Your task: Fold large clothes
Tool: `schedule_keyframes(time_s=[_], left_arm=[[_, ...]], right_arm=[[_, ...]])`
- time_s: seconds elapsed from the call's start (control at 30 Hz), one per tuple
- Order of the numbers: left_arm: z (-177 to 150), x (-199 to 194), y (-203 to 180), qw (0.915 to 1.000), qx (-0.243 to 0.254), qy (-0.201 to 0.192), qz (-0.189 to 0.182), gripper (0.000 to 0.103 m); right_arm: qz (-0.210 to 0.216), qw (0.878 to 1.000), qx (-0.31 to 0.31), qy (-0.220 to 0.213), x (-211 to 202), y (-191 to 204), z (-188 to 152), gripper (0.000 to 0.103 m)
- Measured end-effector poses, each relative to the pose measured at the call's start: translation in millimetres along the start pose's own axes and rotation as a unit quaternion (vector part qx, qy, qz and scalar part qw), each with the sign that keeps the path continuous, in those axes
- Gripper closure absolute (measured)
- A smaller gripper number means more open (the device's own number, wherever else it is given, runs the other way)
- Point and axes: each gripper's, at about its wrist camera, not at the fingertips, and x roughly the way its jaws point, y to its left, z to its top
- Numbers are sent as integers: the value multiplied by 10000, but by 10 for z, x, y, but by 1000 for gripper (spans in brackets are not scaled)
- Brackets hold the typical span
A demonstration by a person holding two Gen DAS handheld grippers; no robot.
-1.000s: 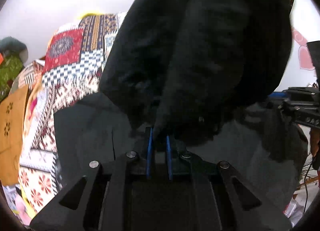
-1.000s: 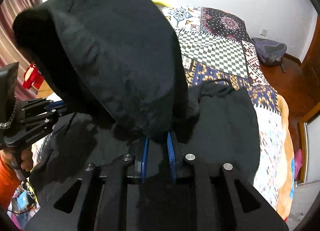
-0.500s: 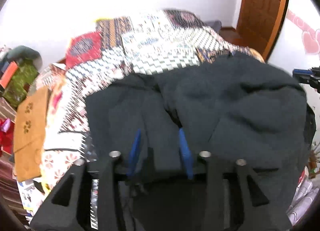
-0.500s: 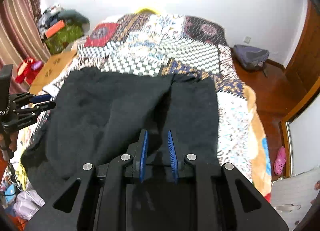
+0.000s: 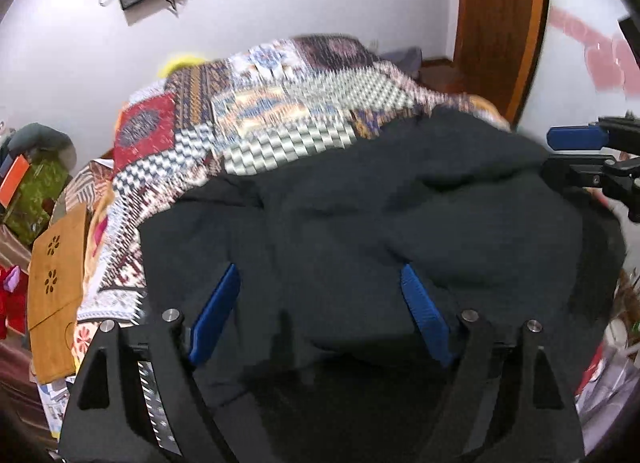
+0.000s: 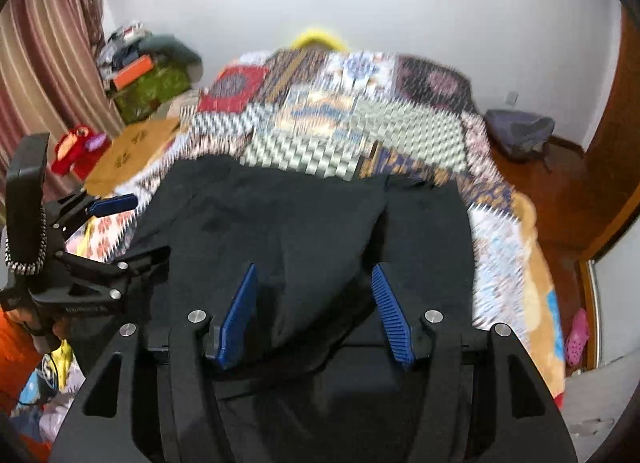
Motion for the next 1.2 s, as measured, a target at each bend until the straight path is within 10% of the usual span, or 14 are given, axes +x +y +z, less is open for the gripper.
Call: schedule_keyframes(time_s=[0.4,0.67,0.93,1.2], left_arm=[[-320,495,85,9916,-846,753,-628,12],[-187,132,174,9985,-454,258,-168,12],[14,-96,926,9925,-1152,-305,279,12],[-214,231,1799,9730,-2291,53,277,12]], right_arm=[[70,9985,222,493,292,-131,-300,45],[144,9995,198,213,43,-163,-98,45],[18,9988,401,-284,-158,-425,150,45],[-350,9935,1071,-133,64,-991,178,45]])
